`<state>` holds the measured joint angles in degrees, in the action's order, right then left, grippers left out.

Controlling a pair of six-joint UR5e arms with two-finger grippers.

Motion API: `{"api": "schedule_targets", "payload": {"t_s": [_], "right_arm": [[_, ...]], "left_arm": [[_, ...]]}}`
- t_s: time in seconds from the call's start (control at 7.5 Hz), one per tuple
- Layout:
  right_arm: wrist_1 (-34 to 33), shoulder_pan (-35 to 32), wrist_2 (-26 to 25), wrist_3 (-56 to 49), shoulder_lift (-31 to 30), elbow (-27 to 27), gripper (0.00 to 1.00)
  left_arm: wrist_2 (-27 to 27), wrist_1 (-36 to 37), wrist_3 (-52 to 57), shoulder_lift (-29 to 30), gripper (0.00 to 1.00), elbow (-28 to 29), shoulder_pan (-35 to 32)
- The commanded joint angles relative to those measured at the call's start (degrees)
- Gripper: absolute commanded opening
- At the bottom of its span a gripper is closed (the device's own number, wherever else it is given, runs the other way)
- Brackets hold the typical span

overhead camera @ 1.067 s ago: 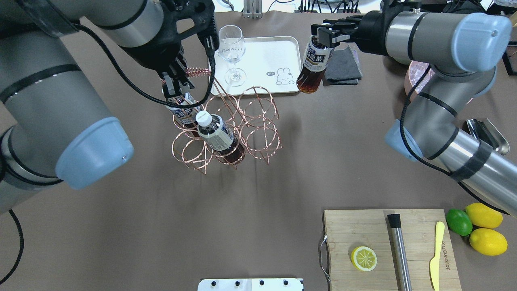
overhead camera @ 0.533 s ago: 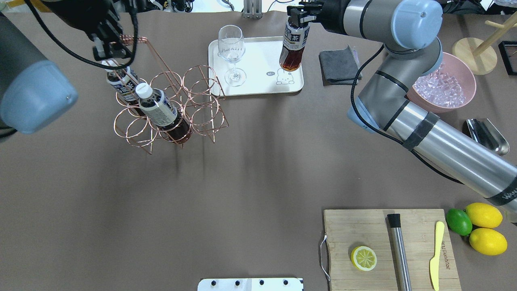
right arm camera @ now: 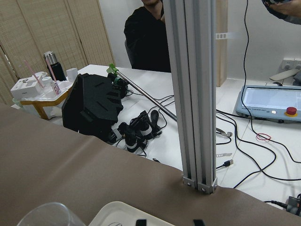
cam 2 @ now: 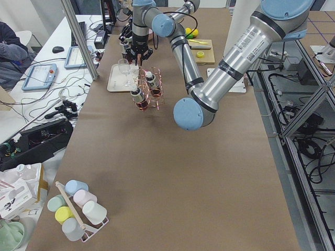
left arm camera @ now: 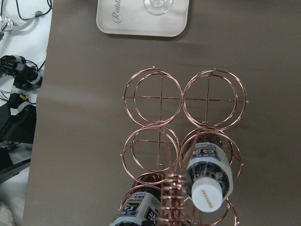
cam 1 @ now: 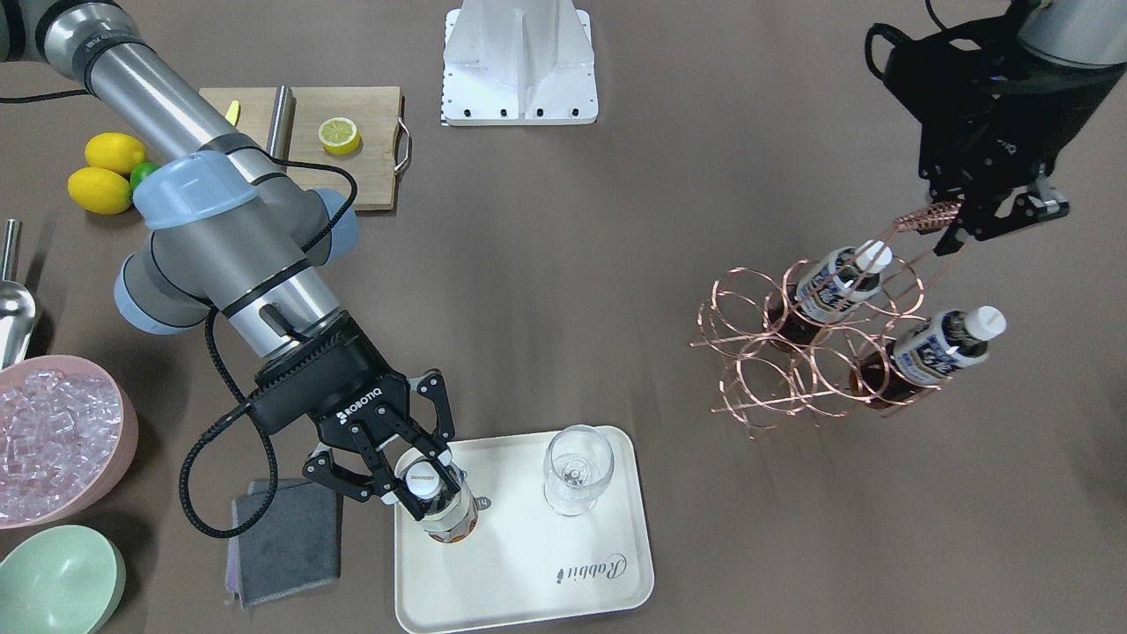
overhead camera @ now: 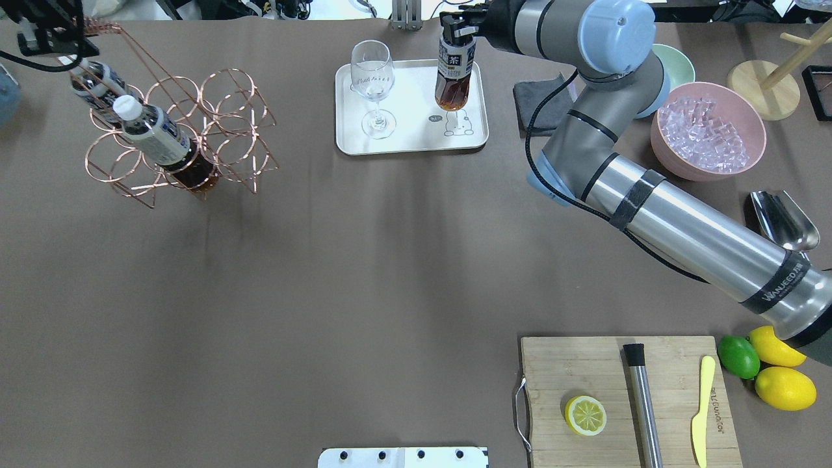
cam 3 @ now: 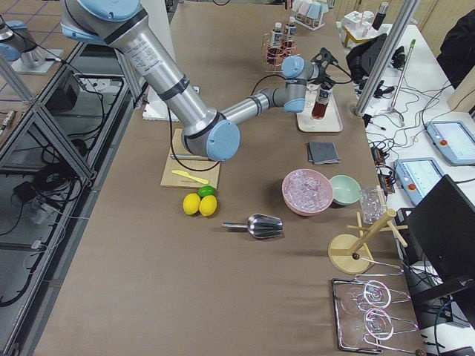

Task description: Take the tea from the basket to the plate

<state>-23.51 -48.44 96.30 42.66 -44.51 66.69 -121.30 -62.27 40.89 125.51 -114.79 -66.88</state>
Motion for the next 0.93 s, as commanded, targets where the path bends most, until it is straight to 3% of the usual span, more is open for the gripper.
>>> {"api": "schedule_targets", "payload": {"t_s": [0.0, 0.8], "right_arm": [[1.9, 1.9, -2.4, -0.2, 0.8, -2.8, 0.00], [4.1, 2.5, -2.5, -0.1, 0.7, -4.0, 0.00]], "left_arm": [[0.0, 0.0, 7.7, -4.5, 0.00, 0.0, -5.4], [0.7, 0.0, 19.2, -12.2, 0.00, -0.1, -12.2]]}}
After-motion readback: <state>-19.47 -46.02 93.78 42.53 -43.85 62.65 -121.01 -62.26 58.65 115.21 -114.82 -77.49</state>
